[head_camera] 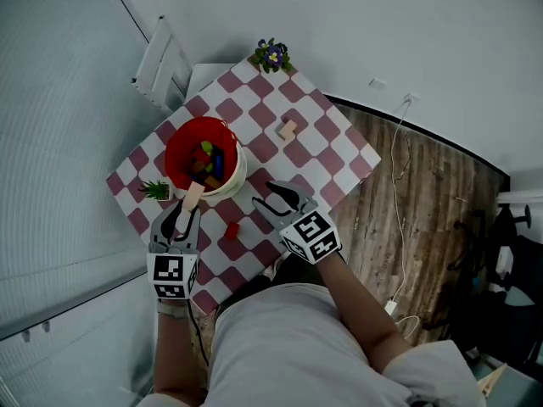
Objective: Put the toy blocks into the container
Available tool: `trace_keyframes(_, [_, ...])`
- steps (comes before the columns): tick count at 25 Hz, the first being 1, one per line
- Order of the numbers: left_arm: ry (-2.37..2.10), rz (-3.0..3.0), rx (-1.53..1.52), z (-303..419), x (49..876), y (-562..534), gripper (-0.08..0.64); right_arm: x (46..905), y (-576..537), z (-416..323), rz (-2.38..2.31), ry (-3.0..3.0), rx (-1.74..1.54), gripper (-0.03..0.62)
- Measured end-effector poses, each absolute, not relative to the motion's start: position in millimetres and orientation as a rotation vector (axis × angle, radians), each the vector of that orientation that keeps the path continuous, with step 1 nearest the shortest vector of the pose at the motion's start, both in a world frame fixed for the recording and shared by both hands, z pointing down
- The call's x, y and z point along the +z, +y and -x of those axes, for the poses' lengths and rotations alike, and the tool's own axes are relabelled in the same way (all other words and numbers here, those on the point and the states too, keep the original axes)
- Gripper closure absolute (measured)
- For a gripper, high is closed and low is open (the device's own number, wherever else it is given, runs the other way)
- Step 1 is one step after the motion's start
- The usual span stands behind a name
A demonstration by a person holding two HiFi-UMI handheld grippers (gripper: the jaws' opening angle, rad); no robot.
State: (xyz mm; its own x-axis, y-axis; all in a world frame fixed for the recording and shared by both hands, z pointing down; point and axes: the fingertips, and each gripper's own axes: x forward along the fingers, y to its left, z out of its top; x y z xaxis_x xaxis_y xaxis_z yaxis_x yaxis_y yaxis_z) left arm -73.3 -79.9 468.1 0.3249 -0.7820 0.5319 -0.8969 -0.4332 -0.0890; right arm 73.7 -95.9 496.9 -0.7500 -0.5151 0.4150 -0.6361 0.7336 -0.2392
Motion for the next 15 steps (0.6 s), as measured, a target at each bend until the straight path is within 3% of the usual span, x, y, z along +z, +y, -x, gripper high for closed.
trace_keyframes(15, [-1.548,-2.358,0.795,65,477,-139,0.433,506,-109,-110,-0.959,-2.553,0.555,0.408])
